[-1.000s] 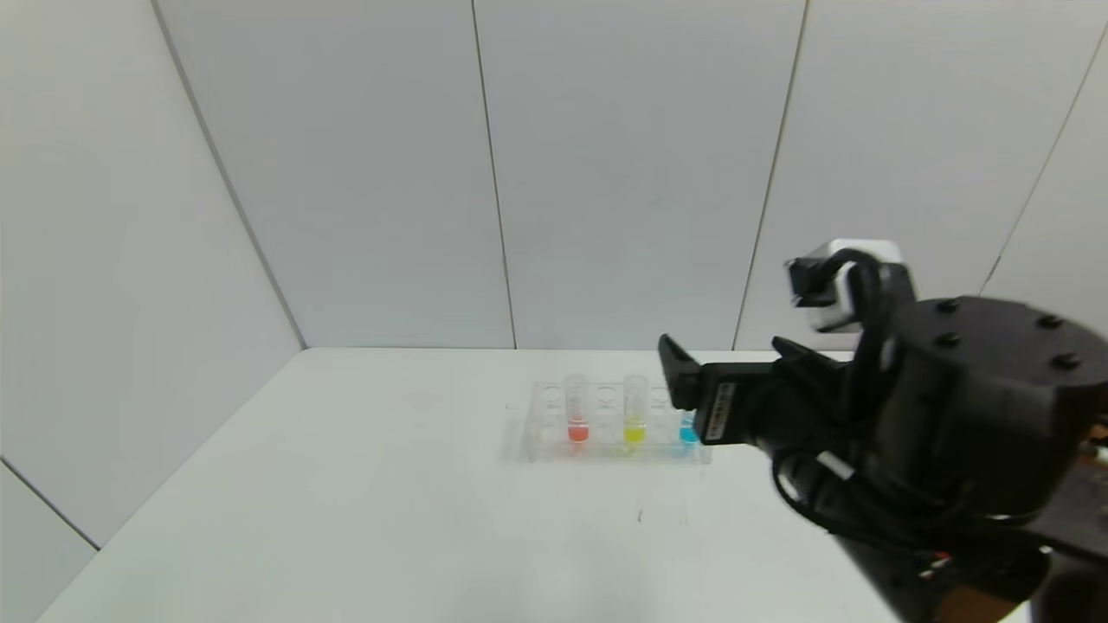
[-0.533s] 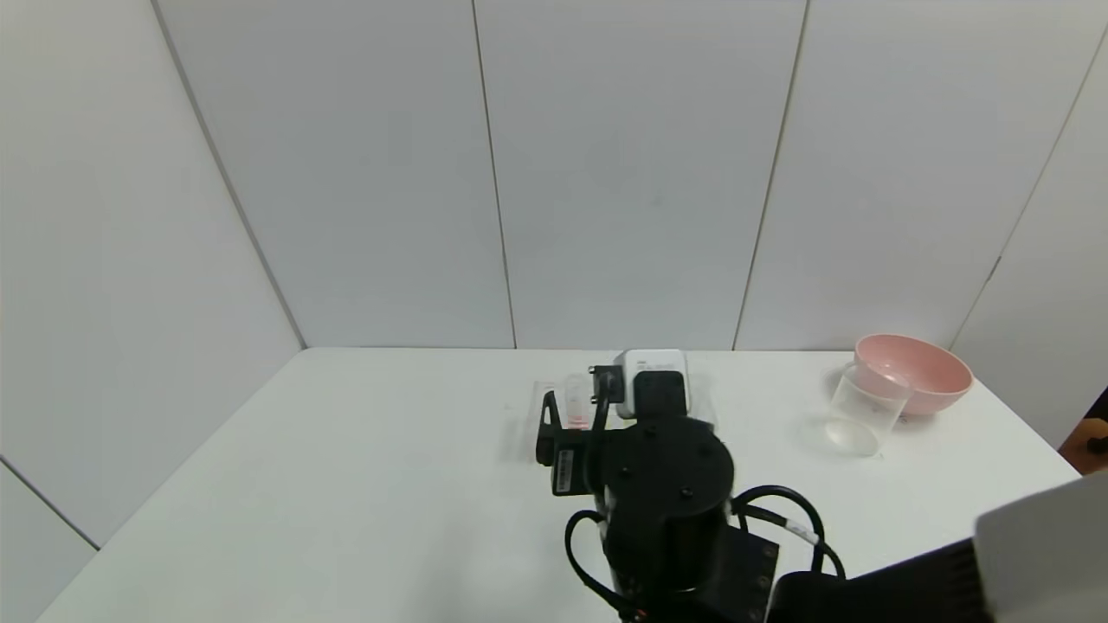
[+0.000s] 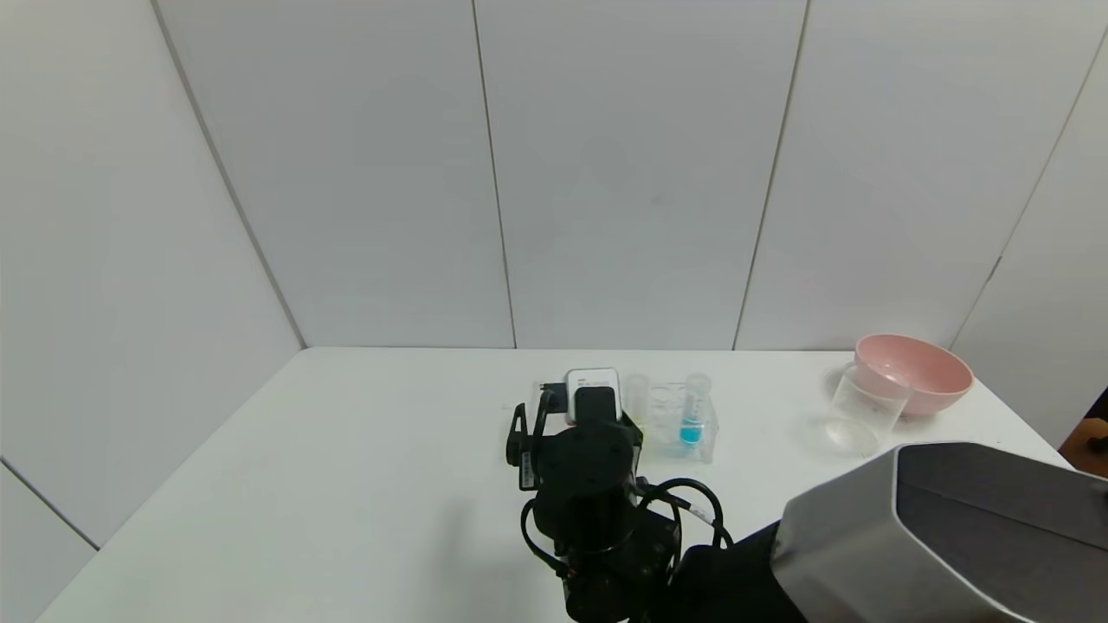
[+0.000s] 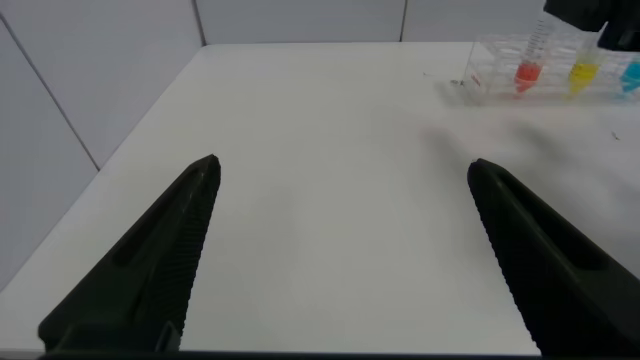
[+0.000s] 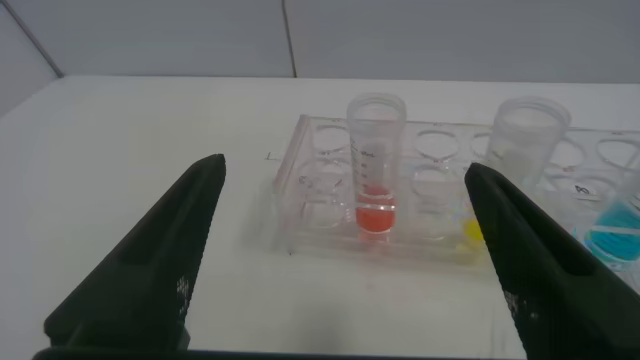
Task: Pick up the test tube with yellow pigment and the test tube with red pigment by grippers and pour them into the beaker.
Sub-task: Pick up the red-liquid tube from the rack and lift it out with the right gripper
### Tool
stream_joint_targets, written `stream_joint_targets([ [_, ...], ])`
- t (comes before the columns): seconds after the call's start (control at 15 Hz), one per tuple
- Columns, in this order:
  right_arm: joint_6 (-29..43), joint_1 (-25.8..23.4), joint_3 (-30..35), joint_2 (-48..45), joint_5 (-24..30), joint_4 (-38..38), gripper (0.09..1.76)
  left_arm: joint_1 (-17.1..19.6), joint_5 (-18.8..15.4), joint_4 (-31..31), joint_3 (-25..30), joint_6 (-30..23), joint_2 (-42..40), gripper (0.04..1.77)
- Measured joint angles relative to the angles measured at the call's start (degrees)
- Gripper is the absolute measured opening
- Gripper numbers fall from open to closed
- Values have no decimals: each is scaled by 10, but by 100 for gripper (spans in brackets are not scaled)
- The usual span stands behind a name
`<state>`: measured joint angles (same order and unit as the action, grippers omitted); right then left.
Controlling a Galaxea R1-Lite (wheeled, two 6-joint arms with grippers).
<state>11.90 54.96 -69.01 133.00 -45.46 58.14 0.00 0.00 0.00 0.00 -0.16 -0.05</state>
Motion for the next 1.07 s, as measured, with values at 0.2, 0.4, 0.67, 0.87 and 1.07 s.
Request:
stream_joint_targets([
  [0.2, 0, -19, -40, 39, 22, -4, 171, 0, 0, 0, 0, 0, 0, 176],
  [0.4, 0, -33, -60, 65, 47, -5, 171, 0, 0, 0, 0, 0, 0, 176],
  [0.67, 0, -42, -82, 82, 67, -13, 171, 0, 0, 0, 0, 0, 0, 176],
  [0.87, -1, -47, -106, 93, 71, -28, 166, 0, 0, 0, 0, 0, 0, 176],
  [1.07, -1, -51, -120, 103, 73, -33, 115, 0, 0, 0, 0, 0, 0, 176],
])
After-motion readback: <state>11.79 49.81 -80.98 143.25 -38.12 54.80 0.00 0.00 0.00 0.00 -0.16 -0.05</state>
